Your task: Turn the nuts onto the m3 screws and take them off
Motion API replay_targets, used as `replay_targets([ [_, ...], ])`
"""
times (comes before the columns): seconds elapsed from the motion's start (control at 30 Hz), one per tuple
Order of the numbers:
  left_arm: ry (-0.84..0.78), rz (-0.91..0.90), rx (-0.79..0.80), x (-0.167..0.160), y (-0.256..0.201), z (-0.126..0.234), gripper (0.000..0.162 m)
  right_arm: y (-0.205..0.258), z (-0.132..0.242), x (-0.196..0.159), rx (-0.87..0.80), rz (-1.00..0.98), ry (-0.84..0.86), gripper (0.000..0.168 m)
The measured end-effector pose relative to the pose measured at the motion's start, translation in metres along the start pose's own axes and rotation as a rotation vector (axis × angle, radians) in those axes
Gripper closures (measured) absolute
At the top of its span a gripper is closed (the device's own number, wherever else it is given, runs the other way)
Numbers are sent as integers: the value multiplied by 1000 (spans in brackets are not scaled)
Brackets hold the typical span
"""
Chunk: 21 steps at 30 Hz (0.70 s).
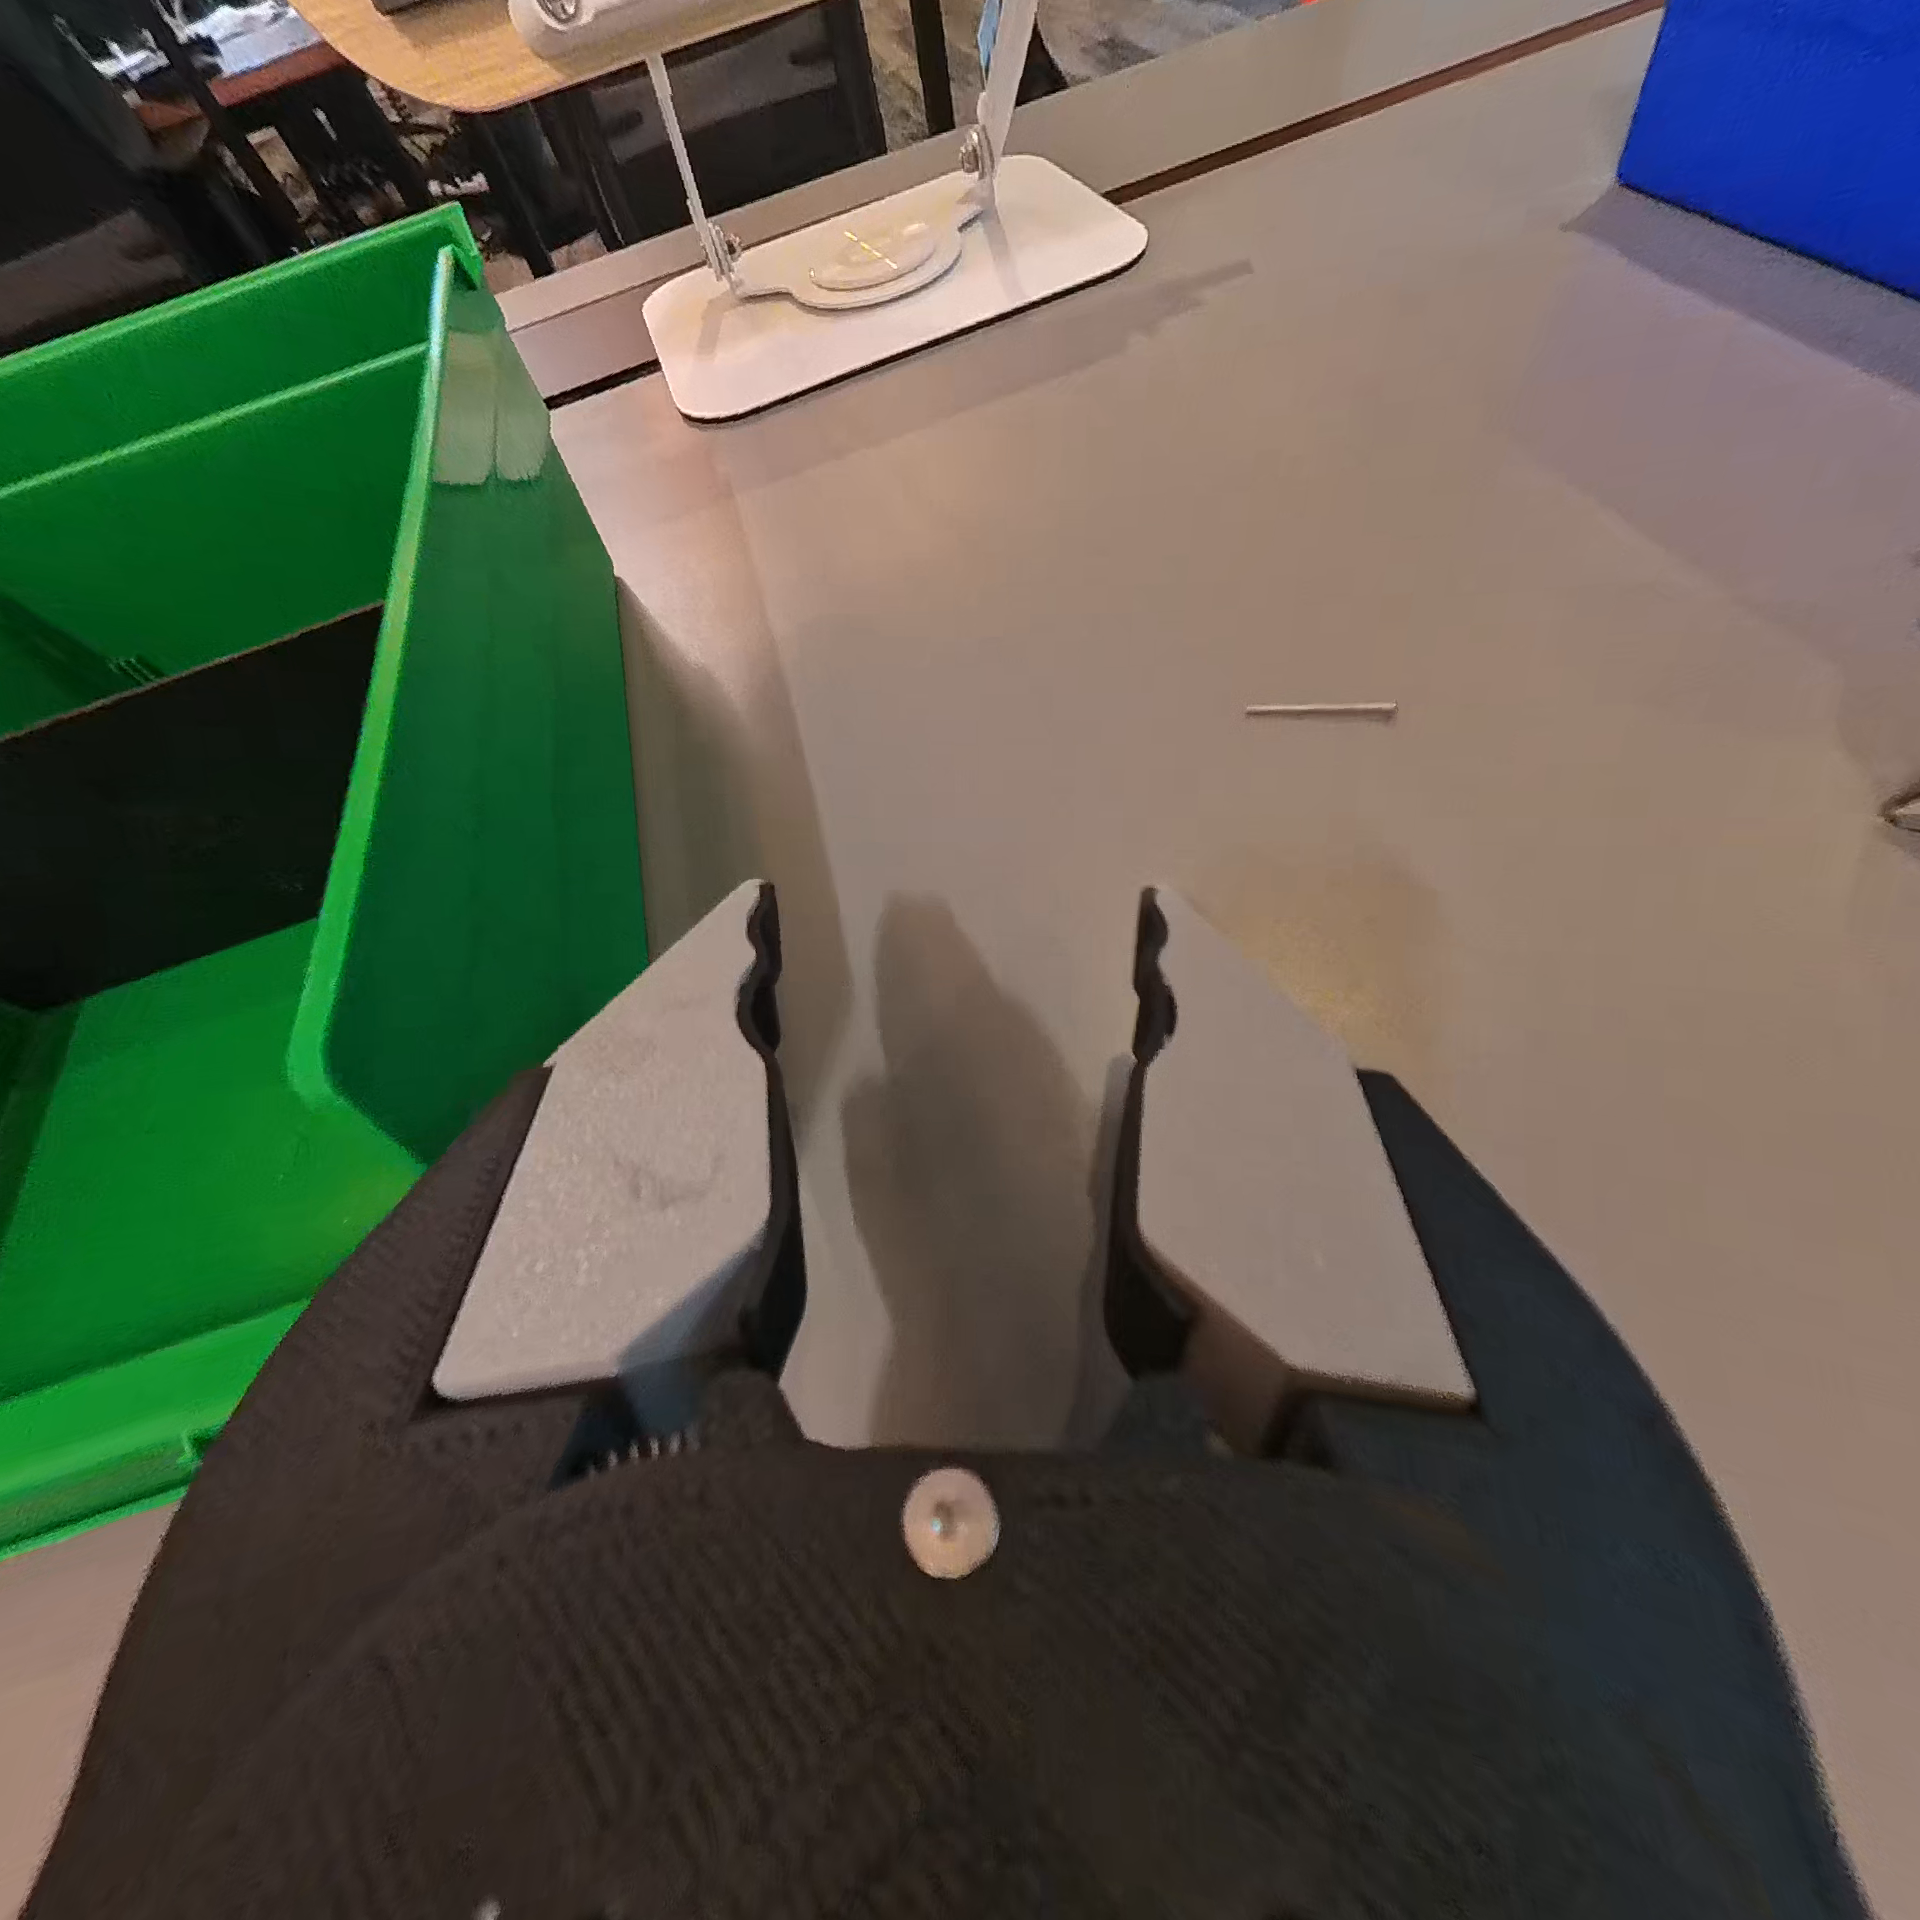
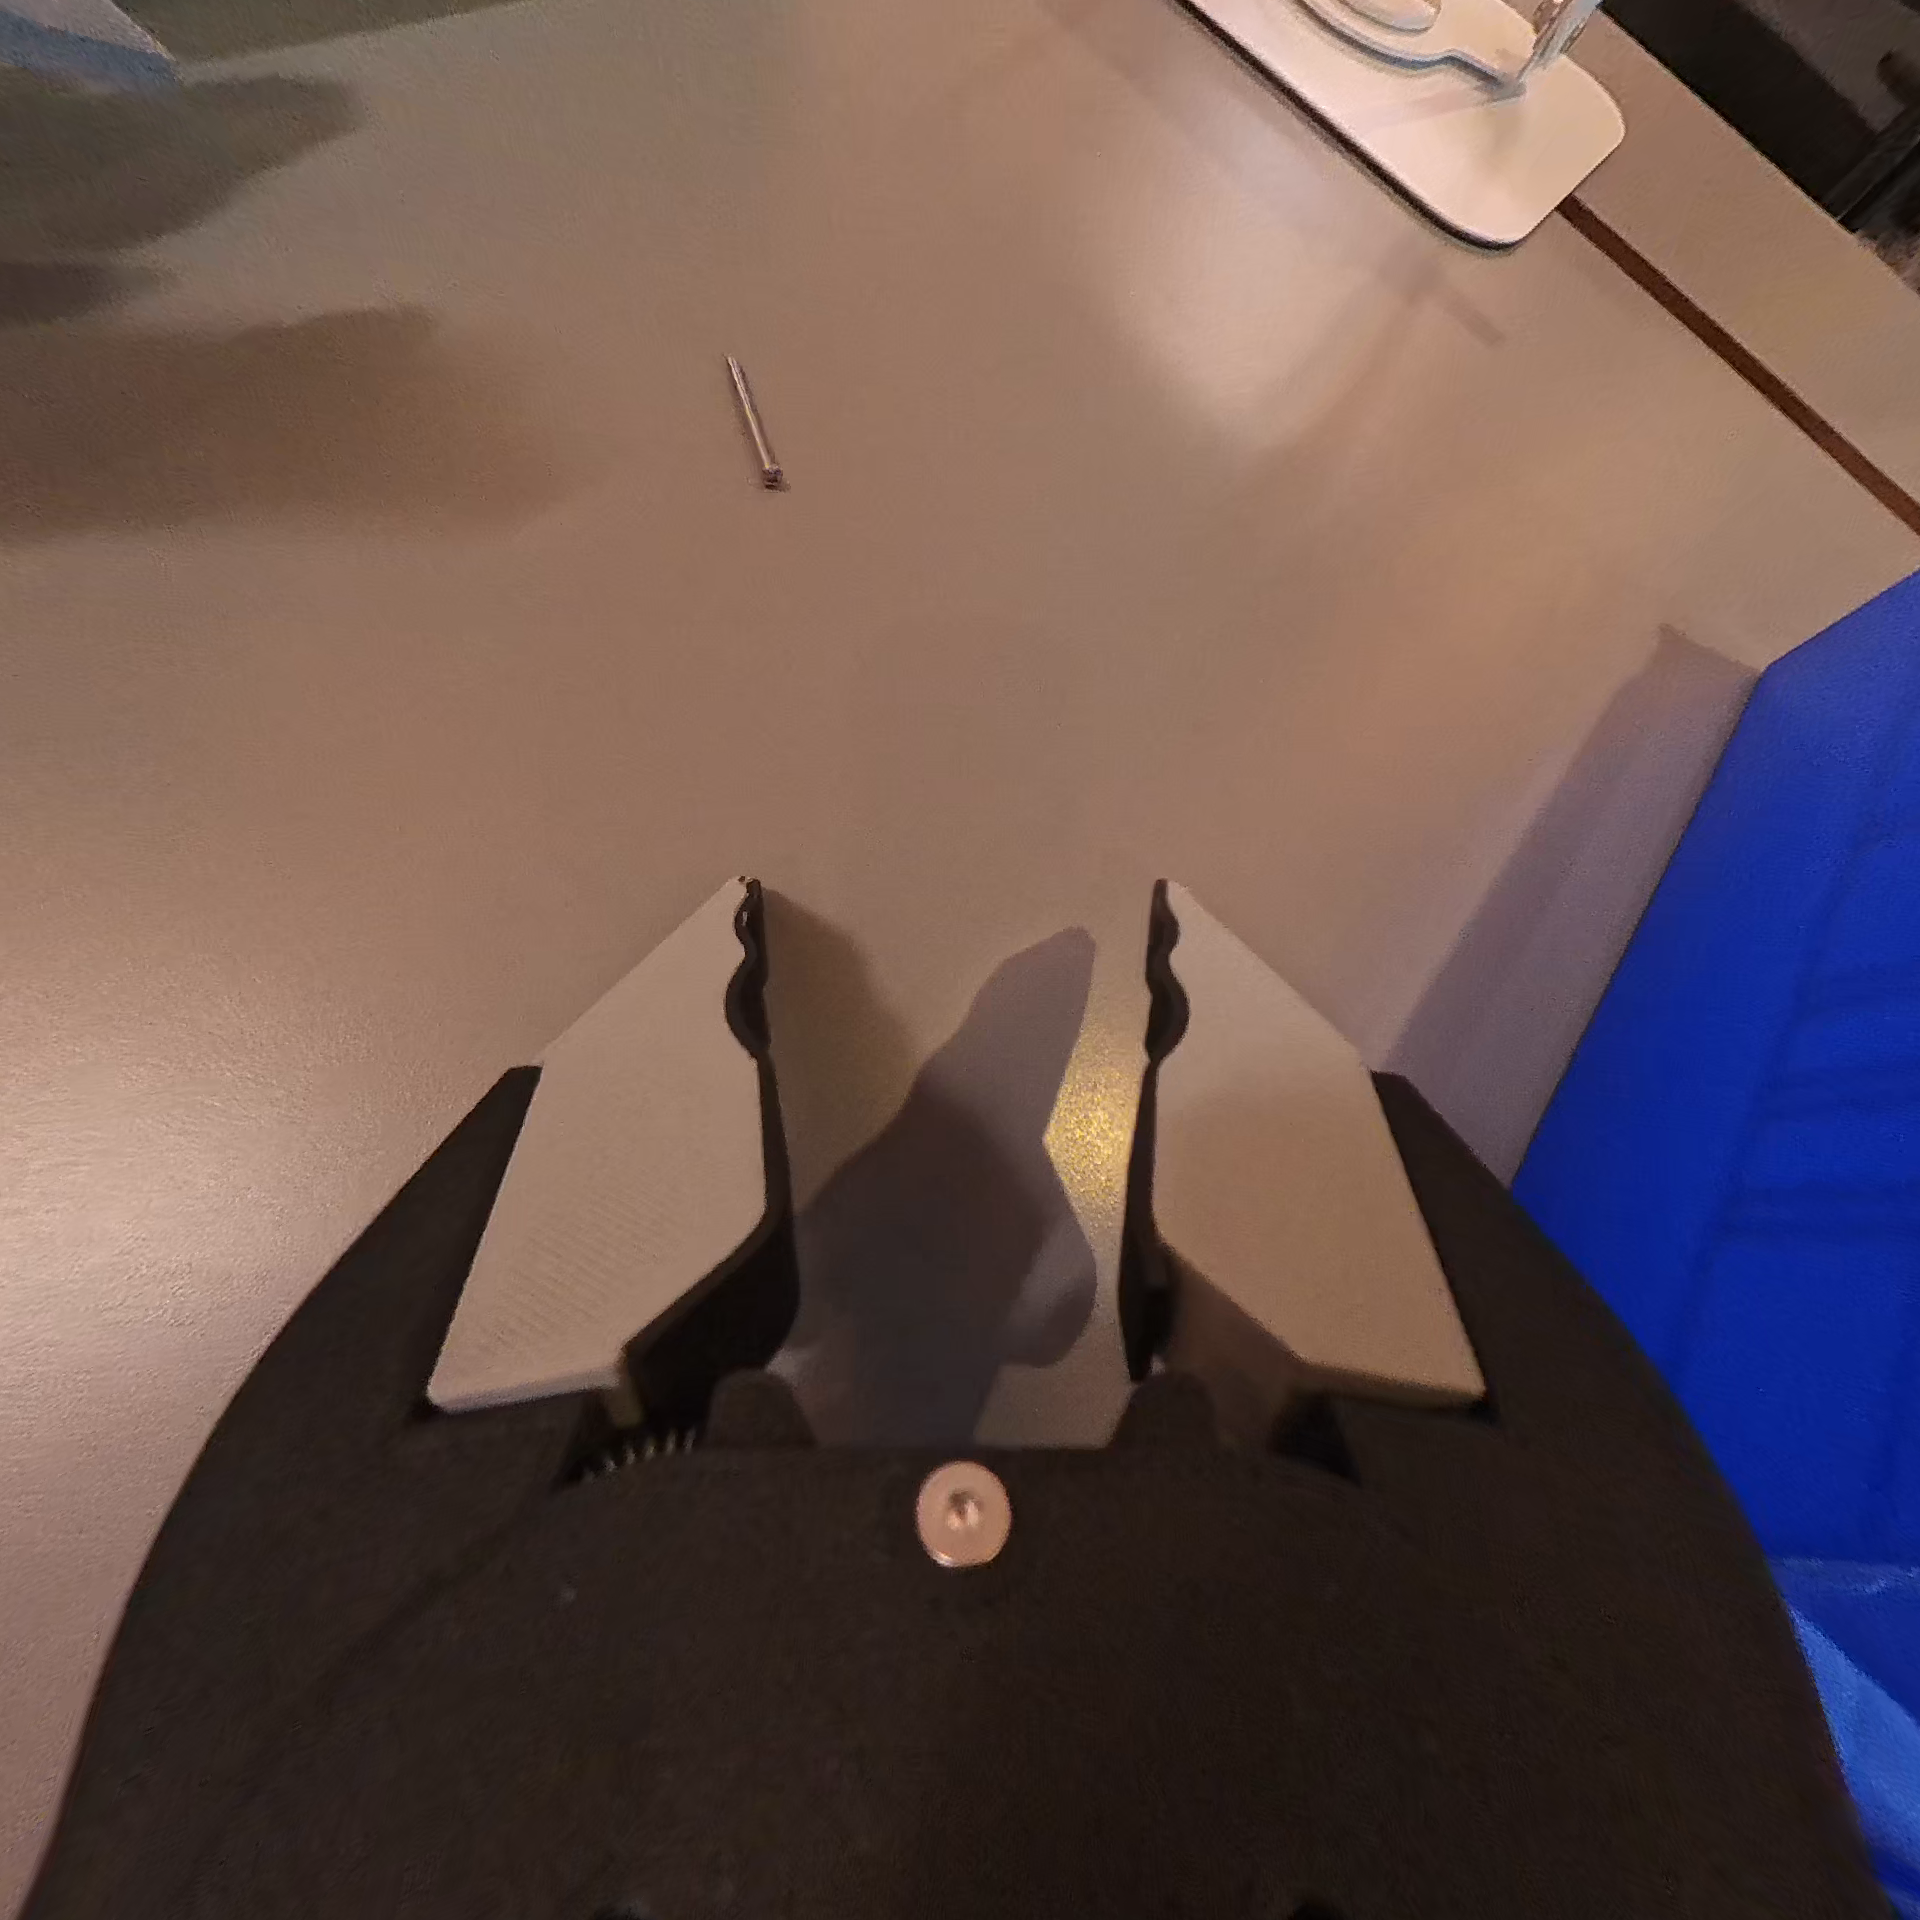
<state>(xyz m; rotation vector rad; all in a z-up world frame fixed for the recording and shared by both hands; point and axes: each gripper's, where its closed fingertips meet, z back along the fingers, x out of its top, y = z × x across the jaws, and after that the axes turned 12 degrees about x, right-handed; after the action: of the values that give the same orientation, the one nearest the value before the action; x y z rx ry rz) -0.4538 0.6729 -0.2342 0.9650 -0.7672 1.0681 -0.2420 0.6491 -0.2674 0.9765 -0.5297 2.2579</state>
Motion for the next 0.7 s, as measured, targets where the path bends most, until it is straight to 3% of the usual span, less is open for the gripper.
replay_targets([
  [0.07,22,-17,-14,-3,-5,0,88,-4,3,2,-71,32,-2,90],
  [0.2,76,-99,-48,-12,-19,-2,84,-10,11,7,-250,152,-8,99],
  [0.27,143,-161,-106,-23,-31,-5,92,-12,9,4,-288,186,34,127],
  [0.33,159,-173,-155,-26,-37,-5,114,-4,0,-2,-209,200,81,164],
  [0.37,151,-173,-166,-24,-38,-6,118,-3,-3,-4,-184,192,95,168],
  [0.47,59,-128,-144,-6,-29,-11,110,-2,-5,-3,-119,150,82,168],
  [0.57,114,-105,-157,-9,-27,-23,84,6,-8,-2,0,124,64,168],
  [0.7,157,-83,-149,-12,-21,-33,83,5,-12,4,67,65,32,157],
])
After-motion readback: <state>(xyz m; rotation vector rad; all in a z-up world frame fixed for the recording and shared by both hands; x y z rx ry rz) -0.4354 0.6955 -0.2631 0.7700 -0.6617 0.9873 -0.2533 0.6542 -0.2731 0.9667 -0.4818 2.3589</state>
